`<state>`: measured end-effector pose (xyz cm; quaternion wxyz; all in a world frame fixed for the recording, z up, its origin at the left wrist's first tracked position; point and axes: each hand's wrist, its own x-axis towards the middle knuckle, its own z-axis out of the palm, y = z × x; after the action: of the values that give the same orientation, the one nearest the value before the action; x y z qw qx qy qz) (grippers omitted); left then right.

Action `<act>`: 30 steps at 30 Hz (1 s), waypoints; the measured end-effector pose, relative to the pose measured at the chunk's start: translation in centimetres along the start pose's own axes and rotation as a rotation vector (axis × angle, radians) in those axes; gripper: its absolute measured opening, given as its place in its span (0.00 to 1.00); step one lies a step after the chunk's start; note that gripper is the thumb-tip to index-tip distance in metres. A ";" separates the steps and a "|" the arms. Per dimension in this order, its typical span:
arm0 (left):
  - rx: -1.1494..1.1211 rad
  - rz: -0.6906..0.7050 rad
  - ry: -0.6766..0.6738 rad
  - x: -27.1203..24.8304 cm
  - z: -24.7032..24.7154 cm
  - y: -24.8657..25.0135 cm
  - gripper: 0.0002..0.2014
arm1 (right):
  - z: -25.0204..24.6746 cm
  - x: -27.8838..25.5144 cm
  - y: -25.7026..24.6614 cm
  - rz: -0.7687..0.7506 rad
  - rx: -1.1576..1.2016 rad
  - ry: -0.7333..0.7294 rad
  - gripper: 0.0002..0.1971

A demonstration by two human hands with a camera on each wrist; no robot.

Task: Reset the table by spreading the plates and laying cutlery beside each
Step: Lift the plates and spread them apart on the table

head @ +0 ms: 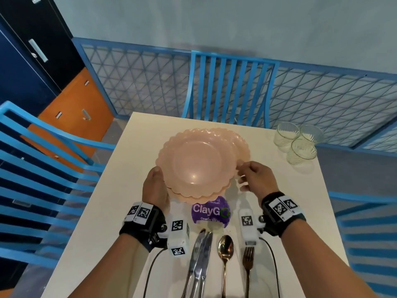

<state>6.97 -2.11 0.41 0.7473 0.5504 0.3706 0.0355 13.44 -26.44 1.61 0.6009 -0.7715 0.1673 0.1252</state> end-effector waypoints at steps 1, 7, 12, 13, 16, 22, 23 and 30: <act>0.002 0.017 0.023 0.3 -0.2 0.2 0.16 | 0.2 1.6 0.6 0.027 0.007 0.048 0.15; -0.009 0.045 0.095 1.9 -0.4 0.4 0.15 | 1.1 10.0 5.1 0.265 -0.241 0.192 0.44; -0.016 0.025 0.098 2.1 -0.3 0.1 0.16 | 1.6 10.7 3.6 0.272 -0.181 0.102 0.22; -0.014 0.023 0.094 2.2 -0.4 -0.1 0.16 | 1.5 10.5 3.4 0.272 -0.177 0.090 0.19; -0.017 0.033 0.097 2.0 -0.8 -0.2 0.16 | 1.1 9.8 3.5 0.262 -0.095 0.163 0.10; -0.007 0.082 0.054 0.1 -0.7 -0.5 0.15 | -1.0 6.3 4.1 0.258 0.291 0.176 0.15; 0.003 0.086 0.039 -0.4 -0.6 -0.7 0.15 | -1.5 5.1 4.1 0.257 0.316 0.181 0.18; 0.123 0.037 -0.085 -5.1 0.8 -2.2 0.15 | -7.3 -3.9 7.9 0.289 0.349 0.259 0.22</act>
<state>3.03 -5.99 1.25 0.7262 0.6031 0.3300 0.0031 6.60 -34.86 -2.03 0.6741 -0.6340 0.3706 0.0791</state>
